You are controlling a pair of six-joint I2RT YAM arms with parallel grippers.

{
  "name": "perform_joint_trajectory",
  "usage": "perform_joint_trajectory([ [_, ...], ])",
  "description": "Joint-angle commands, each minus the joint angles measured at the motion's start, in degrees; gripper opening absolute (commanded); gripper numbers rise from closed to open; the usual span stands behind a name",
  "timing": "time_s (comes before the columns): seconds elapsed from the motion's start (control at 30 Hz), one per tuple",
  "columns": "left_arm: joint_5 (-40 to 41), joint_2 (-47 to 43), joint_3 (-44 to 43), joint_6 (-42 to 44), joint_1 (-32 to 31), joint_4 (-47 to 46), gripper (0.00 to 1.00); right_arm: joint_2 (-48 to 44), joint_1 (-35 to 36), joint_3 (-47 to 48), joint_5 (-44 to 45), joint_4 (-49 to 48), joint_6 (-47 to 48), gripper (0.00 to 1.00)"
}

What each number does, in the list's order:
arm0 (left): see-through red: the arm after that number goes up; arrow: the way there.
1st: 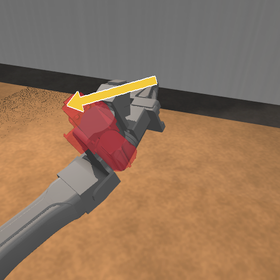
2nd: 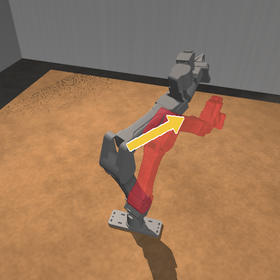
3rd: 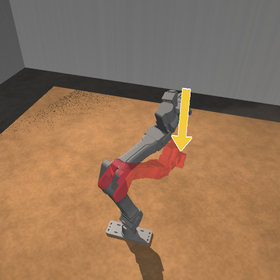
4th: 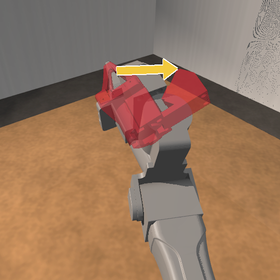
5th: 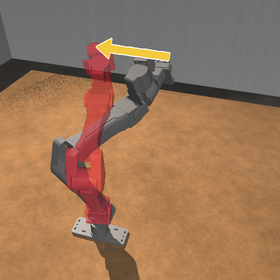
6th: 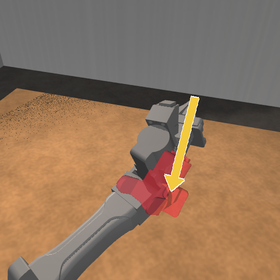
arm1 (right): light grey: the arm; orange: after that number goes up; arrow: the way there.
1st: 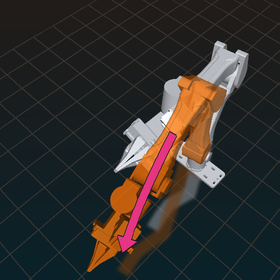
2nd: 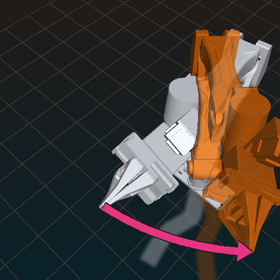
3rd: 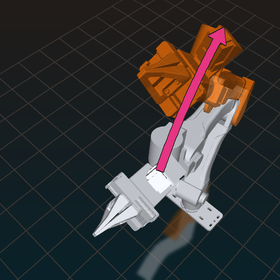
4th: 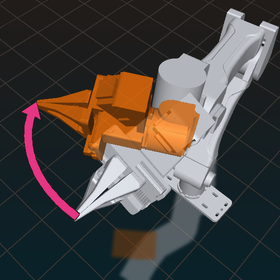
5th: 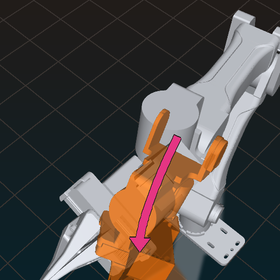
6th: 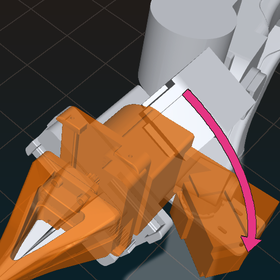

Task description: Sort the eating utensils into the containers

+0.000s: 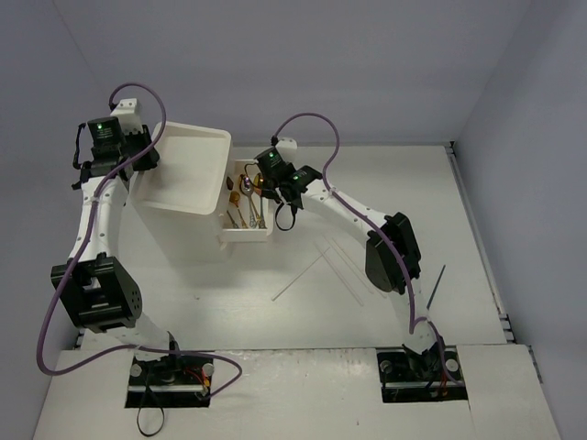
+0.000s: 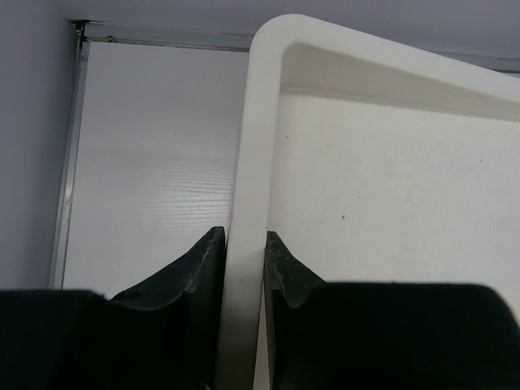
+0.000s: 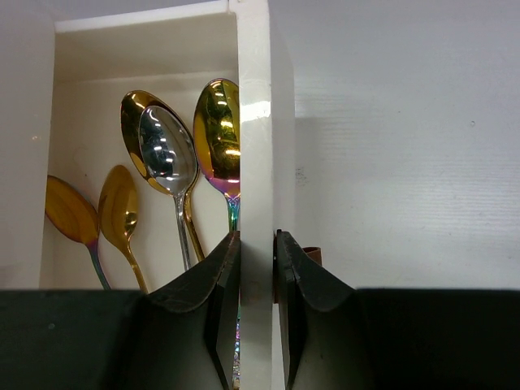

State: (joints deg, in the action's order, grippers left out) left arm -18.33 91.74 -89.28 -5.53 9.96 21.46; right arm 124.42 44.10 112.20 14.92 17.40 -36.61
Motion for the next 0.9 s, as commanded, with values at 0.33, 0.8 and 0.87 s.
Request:
perform_joint_trajectory([
  [0.33, -5.24, -3.72, 5.6, -19.77, -3.54, 0.92, 0.0, -7.26, 6.07, -0.59, -10.11, -13.81, -11.52, 0.0],
  [0.8, -1.74, -4.72, 3.51, -17.64, -2.67, 3.58, 0.0, -13.01, 5.55, -10.2, -5.36, -14.06, -8.04, 0.0],
  [0.87, -2.46, -4.7, 3.67, -16.96, -2.75, 3.36, 0.0, -12.05, 5.3, -9.81, -7.3, -14.18, -7.87, 0.0],
])
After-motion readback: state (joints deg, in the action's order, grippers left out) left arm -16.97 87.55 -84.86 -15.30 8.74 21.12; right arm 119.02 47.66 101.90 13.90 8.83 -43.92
